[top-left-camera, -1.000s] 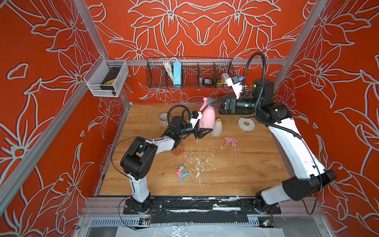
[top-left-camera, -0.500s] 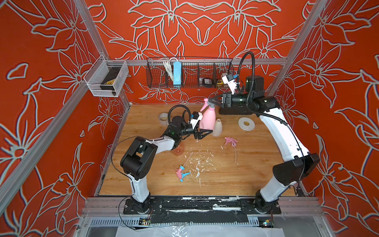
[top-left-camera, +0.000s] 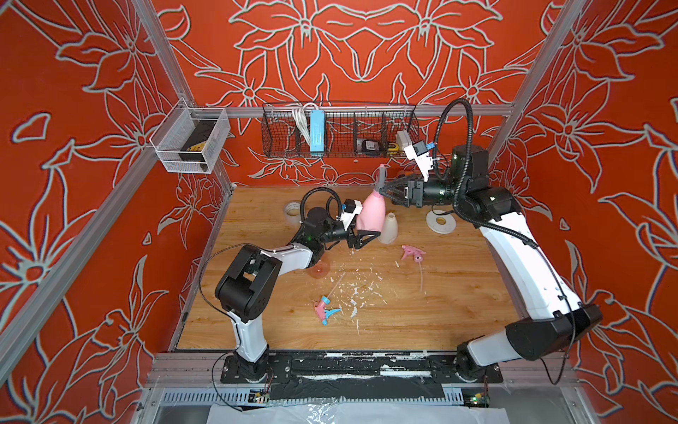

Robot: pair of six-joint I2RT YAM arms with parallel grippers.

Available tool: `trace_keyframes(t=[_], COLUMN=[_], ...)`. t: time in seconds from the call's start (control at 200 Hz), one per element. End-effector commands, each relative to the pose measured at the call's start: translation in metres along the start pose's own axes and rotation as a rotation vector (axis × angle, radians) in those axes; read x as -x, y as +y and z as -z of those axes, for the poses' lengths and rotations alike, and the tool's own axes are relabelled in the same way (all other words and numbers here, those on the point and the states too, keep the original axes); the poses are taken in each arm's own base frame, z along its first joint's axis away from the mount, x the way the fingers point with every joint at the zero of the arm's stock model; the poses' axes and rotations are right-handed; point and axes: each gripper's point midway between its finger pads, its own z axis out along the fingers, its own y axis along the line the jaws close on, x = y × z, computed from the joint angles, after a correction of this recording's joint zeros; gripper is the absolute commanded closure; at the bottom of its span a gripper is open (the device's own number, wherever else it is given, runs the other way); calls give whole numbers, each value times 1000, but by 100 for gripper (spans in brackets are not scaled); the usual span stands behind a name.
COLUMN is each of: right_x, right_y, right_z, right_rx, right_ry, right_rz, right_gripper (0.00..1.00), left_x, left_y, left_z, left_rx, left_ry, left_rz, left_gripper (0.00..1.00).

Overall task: Attach spray nozzles to spray bottles
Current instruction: Screw the spray nozzle on the spray bottle.

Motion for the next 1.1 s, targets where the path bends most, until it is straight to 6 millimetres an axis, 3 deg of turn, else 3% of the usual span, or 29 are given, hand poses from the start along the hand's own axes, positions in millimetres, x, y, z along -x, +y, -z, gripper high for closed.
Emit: trace_keyframes(t=[0.0,0.175,0.5,0.716,0.891,1.096], right_x=[2,8,-6,0,10,45], right_y=[-16,-18,13,15,23,-8], right_z=[5,10,-27,-45,-21,11], right_rx=[-138,-181,-79,-76,-140,-180], right_ry=[8,-26,42,59,53,-71], right_rz=[45,66,70,64,149,109], right_gripper=[37,33,34,34,28,19], left_x=[18,17,19,19,16,14], left_y=[-3,-2,-1,-2,-3,-7], left_z=[-2,-1,-3,-3,-2,-2], left_rx=[-8,3,9,6,-1,-22], left_ry=[-33,-26,-33,-36,-36,-36], left_rz=[-49,-55,-55,-53,-53,-47], left_gripper=[53,52,53,52,53,53])
